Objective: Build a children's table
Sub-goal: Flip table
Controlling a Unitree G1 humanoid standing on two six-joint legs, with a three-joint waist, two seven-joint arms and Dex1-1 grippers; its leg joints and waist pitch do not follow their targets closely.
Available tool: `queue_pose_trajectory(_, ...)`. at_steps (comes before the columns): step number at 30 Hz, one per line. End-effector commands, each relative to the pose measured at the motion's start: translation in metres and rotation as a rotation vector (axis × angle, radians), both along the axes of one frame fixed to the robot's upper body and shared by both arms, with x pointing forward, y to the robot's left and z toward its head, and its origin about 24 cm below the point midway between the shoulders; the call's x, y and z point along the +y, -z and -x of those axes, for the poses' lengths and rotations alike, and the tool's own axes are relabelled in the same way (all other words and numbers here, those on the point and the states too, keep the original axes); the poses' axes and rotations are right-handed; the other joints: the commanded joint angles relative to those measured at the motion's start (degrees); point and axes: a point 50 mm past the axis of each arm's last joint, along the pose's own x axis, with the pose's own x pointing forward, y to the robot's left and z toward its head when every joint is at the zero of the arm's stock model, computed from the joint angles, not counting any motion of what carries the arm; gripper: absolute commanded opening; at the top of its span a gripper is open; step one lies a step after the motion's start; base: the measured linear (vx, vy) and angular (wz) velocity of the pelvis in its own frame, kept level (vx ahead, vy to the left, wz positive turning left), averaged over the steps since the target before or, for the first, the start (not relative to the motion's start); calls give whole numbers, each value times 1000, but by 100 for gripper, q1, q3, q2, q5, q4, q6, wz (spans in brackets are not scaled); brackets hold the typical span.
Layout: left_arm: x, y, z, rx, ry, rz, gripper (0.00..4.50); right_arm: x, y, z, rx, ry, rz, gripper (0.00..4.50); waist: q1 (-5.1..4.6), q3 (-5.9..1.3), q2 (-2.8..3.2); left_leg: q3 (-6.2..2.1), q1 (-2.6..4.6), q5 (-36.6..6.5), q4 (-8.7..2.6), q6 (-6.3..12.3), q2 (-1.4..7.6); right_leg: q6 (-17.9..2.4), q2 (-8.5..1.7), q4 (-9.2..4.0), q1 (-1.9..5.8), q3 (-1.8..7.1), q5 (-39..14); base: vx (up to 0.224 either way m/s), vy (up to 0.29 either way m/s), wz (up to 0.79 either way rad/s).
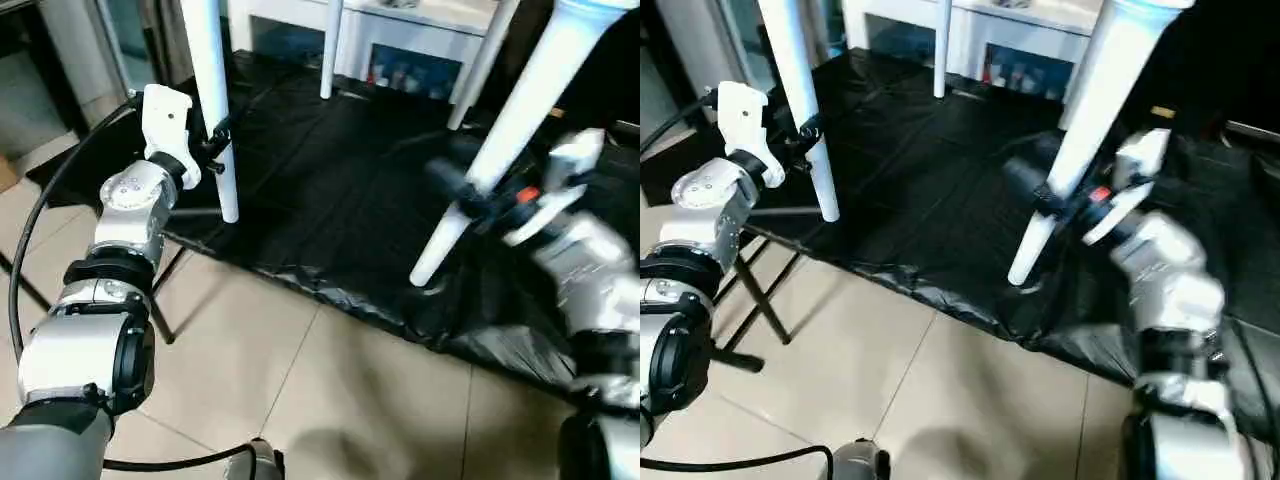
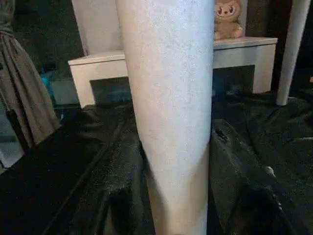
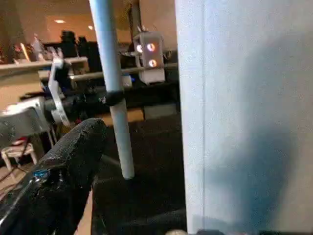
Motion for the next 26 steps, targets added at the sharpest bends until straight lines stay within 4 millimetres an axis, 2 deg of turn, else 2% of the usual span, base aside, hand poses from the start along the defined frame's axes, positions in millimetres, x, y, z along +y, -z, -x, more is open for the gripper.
queue_pose_trajectory(1,-11,2,-1,25,57,-113,226,10,9,0,14,30,56,450,-141,-506,142,-249,334,-2194,-562,-677,353,-1085,-461,-467,108,256,-1008,0,0,0)
queue_pose_trajectory(2,-4,4,1,23,40,-91,226,10,15,-2,11,99,82,450,-158,-514,132,-252,334,-2193,-571,-677,355,-1091,-470,-463,125,252,-1018,0,0,0)
queue_pose_trajectory(3,1,5,2,19,30,-75,226,10,18,-2,9,146,99,450,-170,-511,132,-255,337,-2170,-575,-688,359,-1081,-477,-470,110,255,-1012,0,0,0)
queue_pose_trajectory(4,6,9,6,16,40,-53,247,10,22,-2,14,192,88,450,-222,-507,97,-252,318,-2132,-590,-682,350,-1072,-471,-470,124,255,-1008,0,0,0)
queue_pose_trajectory(5,11,12,11,10,46,-18,247,9,27,0,18,227,85,450,-217,-509,95,-256,320,-2105,-593,-672,360,-1093,-489,-465,126,256,-999,0,0,0)
queue_pose_trajectory(6,15,15,14,5,53,6,267,10,30,3,21,238,79,450,-241,-523,113,-240,311,-1965,-584,-614,360,-1175,-480,-440,135,251,-821,0,0,0)
queue_pose_trajectory(8,20,19,20,-9,60,35,268,10,35,7,15,257,88,450,-259,-529,110,-221,294,-1834,-575,-518,341,-1197,-436,-416,153,250,-607,0,0,0)
queue_pose_trajectory(9,24,23,27,-26,66,66,291,11,39,13,14,269,82,450,-250,-527,90,-227,254,-1703,-587,-472,376,-1250,-486,-376,181,253,-412,0,0,0)
queue_pose_trajectory(11,30,28,39,-50,69,94,305,12,45,22,10,290,84,450,-286,-536,108,-229,258,-1673,-588,-417,383,-1273,-471,-354,176,248,-277,0,0,0)
queue_pose_trajectory(12,32,30,43,-59,70,105,309,12,47,26,8,297,87,450,-343,-531,79,-194,252,-1539,-571,-272,353,-1318,-429,-353,168,246,-71,0,0,0)
queue_pose_trajectory(13,32,30,43,-59,70,105,309,12,47,26,8,297,87,450,-359,-526,91,-185,257,-1571,-570,-244,339,-1312,-417,-368,160,246,-141,0,0,0)
queue_pose_trajectory(14,34,34,55,-79,74,116,322,11,52,35,7,328,88,450,-371,-521,55,-180,265,-1603,-568,-222,327,-1283,-416,-400,172,256,-330,0,0,0)
queue_pose_trajectory(15,38,43,69,-76,65,133,322,9,57,46,1,374,96,450,-351,-519,42,-206,251,-1574,-589,-234,379,-1271,-468,-386,201,263,-357,0,0,0)
queue_pose_trajectory(16,38,51,84,-75,60,115,322,8,61,57,5,409,90,450,-374,-459,54,-191,233,-1672,-627,-195,410,-1207,-445,-413,140,277,-440,0,0,0)
queue_pose_trajectory(18,38,55,93,-73,58,99,322,7,63,64,9,432,84,450,-430,-458,56,-188,264,-1982,-651,-213,369,-1089,-410,-472,155,287,-832,0,0,0)
queue_pose_trajectory(19,36,65,106,-40,49,80,322,7,69,74,32,463,96,450,-463,-444,48,-192,283,-2190,-660,-277,350,-976,-418,-541,151,296,-1313,0,0,0)
queue_pose_trajectory(20,34,73,114,-3,48,75,322,6,73,82,54,484,98,450,-457,-408,46,-208,300,-2361,-685,-339,377,-873,-432,-590,126,319,-1657,0,0,0)
queue_pose_trajectory(21,29,83,126,48,43,68,322,6,79,91,81,515,115,450,-473,-371,71,-234,289,-2586,-748,-388,407,-733,-427,-627,131,323,-1959,0,0,0)
queue_pose_trajectory(22,29,83,126,48,43,68,322,6,79,91,81,515,115,450,-497,-344,55,-227,313,-2753,-749,-398,382,-658,-412,-683,103,323,-2255,0,0,0)
queue_pose_trajectory(23,24,88,140,69,14,74,322,5,86,103,135,552,146,450,-493,-343,88,-236,371,-2922,-739,-447,364,-622,-416,-718,72,327,-2538,0,0,0)
queue_pose_trajectory(24,23,89,142,68,0,76,322,5,88,105,148,558,149,450,-491,-340,123,-271,364,-2951,-760,-517,376,-546,-438,-771,94,346,-2729,0,0,0)
queue_pose_trajectory(26,22,91,146,70,-16,75,322,6,90,109,161,564,152,450,-508,-332,88,-280,384,-3053,-762,-545,361,-454,-414,-803,72,341,-2820,0,0,0)
